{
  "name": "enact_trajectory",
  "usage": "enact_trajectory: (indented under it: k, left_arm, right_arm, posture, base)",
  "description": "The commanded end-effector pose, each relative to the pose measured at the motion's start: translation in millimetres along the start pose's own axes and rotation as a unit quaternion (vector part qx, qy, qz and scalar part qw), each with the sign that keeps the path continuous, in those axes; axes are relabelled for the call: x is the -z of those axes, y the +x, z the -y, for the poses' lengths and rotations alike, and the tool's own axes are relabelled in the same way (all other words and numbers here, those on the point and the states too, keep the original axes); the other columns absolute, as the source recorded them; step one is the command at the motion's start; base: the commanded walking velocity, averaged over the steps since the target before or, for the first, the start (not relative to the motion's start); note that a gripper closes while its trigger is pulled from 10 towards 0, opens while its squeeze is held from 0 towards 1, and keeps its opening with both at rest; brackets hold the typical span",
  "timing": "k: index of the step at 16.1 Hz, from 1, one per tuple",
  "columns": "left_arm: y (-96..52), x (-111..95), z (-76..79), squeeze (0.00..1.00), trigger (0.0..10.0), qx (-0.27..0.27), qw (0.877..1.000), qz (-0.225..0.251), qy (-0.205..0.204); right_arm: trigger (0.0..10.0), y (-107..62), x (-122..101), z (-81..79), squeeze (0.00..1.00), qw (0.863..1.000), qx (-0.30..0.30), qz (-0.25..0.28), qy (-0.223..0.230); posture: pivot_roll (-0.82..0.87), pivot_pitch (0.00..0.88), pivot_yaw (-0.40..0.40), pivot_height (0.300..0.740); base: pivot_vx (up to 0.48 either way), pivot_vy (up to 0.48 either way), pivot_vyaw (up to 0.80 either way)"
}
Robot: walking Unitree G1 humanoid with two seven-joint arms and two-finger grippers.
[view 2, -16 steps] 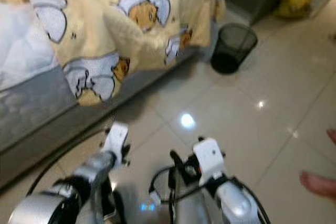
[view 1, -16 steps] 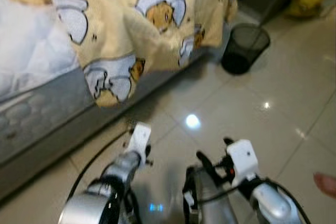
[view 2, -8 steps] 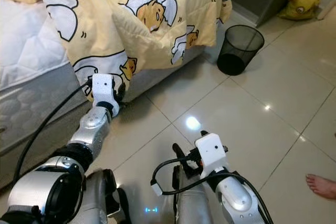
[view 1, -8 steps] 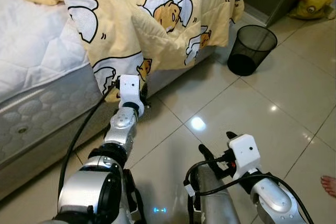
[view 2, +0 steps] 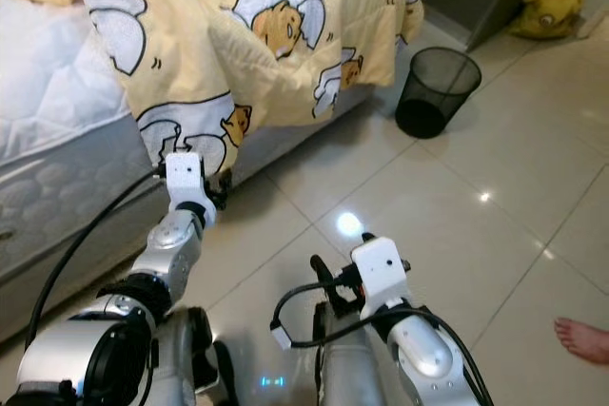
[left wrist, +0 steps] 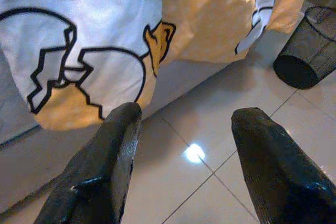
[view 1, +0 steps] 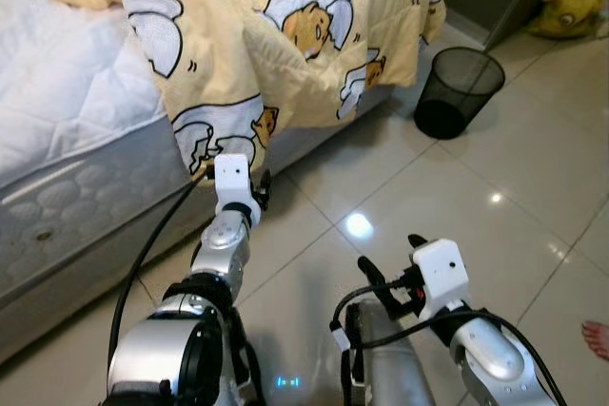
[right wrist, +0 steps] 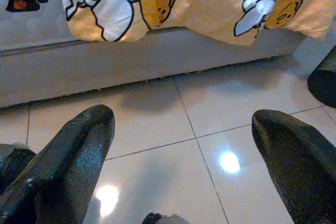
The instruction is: Clean up the room
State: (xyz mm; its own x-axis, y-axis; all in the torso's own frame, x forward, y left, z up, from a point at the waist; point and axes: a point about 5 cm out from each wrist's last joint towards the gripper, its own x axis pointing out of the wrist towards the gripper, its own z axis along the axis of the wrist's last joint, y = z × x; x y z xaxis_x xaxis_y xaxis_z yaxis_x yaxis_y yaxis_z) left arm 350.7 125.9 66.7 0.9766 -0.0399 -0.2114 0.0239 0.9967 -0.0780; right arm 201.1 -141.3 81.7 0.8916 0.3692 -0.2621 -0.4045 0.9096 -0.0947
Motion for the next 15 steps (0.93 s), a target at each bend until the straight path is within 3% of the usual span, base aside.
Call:
enact_trajectory:
  k: [1, 10, 13, 14, 15]
  left_arm:
    - [1.5, -3.3, 0.8, 0.00, 10.0, -0.008, 1.000, 0.004, -0.012]
    - [0.2, 1.4, -6.4, 0.00, 10.0, -0.060, 0.996, -0.008, -0.072]
    - [-0.1, 0.7, -7.9, 0.00, 10.0, -0.070, 0.995, -0.003, -0.072]
    - [0.0, -1.5, -10.4, 0.00, 10.0, -0.079, 0.994, 0.005, -0.072]
    - [0.9, -16.6, -17.6, 0.00, 10.0, -0.107, 0.991, 0.055, -0.058]
  right_arm:
    - [10.0, -1.3, 3.7, 0.3, 0.00, 1.000, 0.004, -0.007, 0.001]
    - [10.0, -4.5, 6.8, -1.3, 0.00, 1.000, -0.002, -0.014, -0.001]
    - [10.0, -4.8, 7.3, -1.4, 0.00, 1.000, -0.003, -0.016, -0.001]
    - [10.0, -4.7, 7.5, -1.6, 0.00, 1.000, -0.004, -0.017, -0.001]
    - [10.0, -4.6, 6.8, -2.0, 0.00, 1.000, -0.004, -0.015, 0.000]
  posture:
    - [-0.36, 0.206, -0.025, 0.630]
    - [-0.36, 0.216, -0.028, 0.630]
    - [-0.36, 0.218, -0.029, 0.630]
    - [-0.36, 0.219, -0.028, 0.630]
    - [-0.36, 0.219, -0.027, 0.630]
  base:
    - [0.480, 0.000, 0.00]
    - [0.480, 0.000, 0.00]
    - [0.480, 0.000, 0.00]
    - [0.480, 0.000, 0.00]
    - [0.480, 0.000, 0.00]
